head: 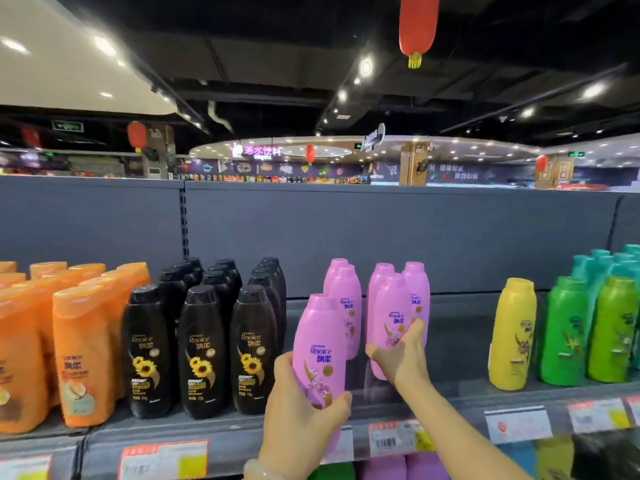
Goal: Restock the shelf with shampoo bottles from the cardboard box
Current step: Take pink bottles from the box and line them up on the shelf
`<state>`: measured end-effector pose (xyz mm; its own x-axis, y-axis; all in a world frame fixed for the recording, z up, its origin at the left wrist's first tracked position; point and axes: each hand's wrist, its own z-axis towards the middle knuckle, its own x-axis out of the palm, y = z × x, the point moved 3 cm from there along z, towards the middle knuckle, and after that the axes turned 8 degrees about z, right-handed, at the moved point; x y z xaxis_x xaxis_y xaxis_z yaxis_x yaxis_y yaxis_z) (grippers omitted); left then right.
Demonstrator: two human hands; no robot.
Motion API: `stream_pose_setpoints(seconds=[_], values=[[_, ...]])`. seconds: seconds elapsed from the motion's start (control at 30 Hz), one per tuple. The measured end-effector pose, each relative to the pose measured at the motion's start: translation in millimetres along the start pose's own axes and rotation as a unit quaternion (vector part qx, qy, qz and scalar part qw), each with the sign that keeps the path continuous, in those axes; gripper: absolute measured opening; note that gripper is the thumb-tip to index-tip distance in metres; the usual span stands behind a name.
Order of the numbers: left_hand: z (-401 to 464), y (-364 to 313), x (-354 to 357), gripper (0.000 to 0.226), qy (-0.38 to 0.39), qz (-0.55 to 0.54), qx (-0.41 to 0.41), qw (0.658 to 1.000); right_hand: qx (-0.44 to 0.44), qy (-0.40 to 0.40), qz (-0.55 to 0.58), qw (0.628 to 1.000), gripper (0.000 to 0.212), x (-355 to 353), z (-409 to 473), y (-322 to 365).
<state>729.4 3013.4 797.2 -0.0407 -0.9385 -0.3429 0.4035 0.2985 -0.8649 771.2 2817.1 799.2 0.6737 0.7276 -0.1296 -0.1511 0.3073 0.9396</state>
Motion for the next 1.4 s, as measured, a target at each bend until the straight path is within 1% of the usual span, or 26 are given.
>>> stream_pose_setpoints(seconds=[0.17, 0.33, 0.53, 0.6, 0.7, 0.77, 0.87, 1.0, 1.1, 1.23, 1.4], values=[[5, -3, 15, 0.065, -0.02, 0.011, -0.015, 1.0, 0.012, 0.005, -0.01, 1.0, 0.064, 2, 14, -13], [11, -10, 27, 0.066, -0.038, 0.016, -0.016, 0.999, 0.025, -0.004, -0.005, 1.0, 0.068, 5, 20, -19], [15, -14, 34, 0.063, -0.044, 0.008, -0.014, 0.999, 0.008, -0.028, -0.1, 0.995, 0.079, 4, 16, -13], [16, -14, 35, 0.063, -0.048, 0.001, -0.011, 0.999, 0.025, -0.028, -0.119, 0.992, 0.085, 2, 15, -12], [23, -14, 39, 0.061, -0.059, -0.003, -0.013, 0.998, 0.063, -0.024, -0.156, 0.986, 0.099, -2, 12, -11], [31, -17, 41, 0.06, -0.067, -0.005, -0.007, 0.998, 0.069, -0.013, -0.181, 0.981, 0.104, -8, 10, -8], [51, -24, 46, 0.056, -0.069, -0.019, -0.005, 0.997, 0.041, 0.011, -0.203, 0.978, 0.103, -15, 8, -9], [73, -20, 59, 0.054, -0.083, -0.004, -0.019, 0.996, 0.052, 0.027, -0.155, 0.986, 0.104, -19, 4, -21], [77, -8, 72, 0.054, -0.067, 0.011, -0.035, 0.997, 0.031, 0.046, -0.172, 0.983, 0.1, -18, 1, -24], [82, 6, 79, 0.051, -0.052, 0.037, -0.051, 0.997, 0.006, 0.047, -0.199, 0.979, 0.091, -16, -2, -22], [85, 10, 72, 0.048, -0.008, 0.088, -0.038, 0.995, -0.006, 0.039, -0.218, 0.975, 0.082, -16, -2, -20]])
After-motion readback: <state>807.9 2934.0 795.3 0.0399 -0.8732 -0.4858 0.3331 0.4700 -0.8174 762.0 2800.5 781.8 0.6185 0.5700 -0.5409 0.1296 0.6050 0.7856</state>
